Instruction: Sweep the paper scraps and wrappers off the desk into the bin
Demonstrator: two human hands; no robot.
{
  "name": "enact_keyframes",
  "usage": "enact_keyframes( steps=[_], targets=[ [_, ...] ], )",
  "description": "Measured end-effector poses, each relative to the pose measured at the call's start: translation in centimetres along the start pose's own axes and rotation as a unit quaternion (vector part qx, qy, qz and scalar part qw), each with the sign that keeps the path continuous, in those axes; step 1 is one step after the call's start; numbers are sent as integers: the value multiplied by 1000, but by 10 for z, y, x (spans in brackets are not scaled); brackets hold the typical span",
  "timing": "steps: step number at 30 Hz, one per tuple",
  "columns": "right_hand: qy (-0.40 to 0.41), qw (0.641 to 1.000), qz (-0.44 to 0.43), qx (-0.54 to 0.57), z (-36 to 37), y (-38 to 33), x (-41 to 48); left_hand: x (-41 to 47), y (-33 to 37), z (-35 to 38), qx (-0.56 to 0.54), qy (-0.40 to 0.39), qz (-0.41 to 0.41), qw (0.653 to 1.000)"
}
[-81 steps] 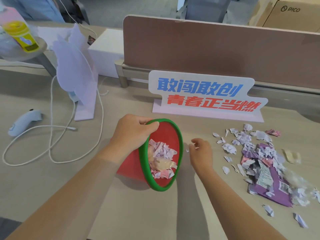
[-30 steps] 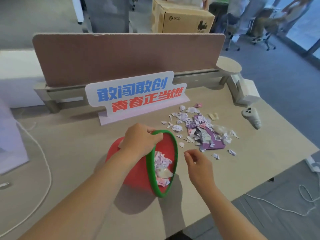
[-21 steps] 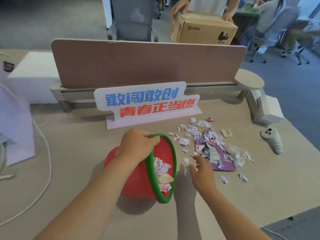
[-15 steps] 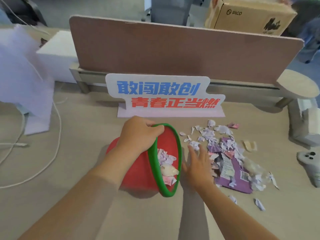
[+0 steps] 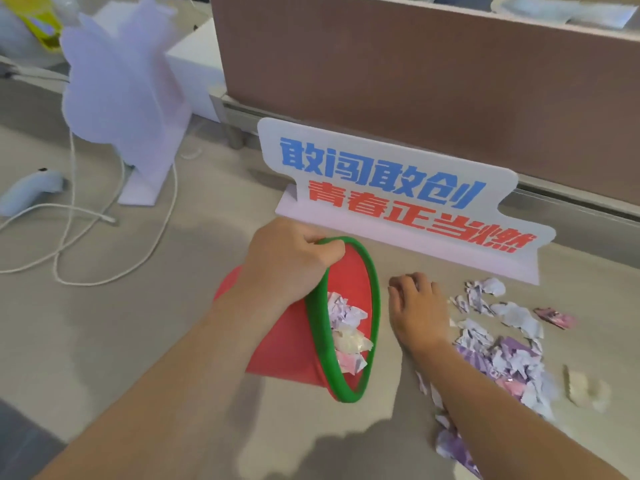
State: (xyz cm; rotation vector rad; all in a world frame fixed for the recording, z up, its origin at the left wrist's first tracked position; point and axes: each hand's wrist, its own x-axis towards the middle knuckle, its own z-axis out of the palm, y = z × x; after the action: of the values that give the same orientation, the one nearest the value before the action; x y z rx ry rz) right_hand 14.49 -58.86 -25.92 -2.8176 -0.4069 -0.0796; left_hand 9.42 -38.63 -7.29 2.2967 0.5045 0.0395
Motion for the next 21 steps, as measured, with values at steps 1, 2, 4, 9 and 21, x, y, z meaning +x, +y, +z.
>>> enact_keyframes(
  steps=[1,2,4,9,21],
  targets=[
    [-9,1000,-8,14,0,1,0,-1,1,2,10,-1,-3,1000],
    [-28,999,-3,28,0,3,1,-3,3,3,18,-2,-6,1000],
    [-68,997,12,26,0,6,4,-7,5,6,28,-9,-1,1000],
    [-81,956,205,192,-36,-1,12,-21,12,8,4,-5,28,1000],
    [-51,915,32,399,-94,-85,-62,-32,32,25,9,-35,35,999]
  ],
)
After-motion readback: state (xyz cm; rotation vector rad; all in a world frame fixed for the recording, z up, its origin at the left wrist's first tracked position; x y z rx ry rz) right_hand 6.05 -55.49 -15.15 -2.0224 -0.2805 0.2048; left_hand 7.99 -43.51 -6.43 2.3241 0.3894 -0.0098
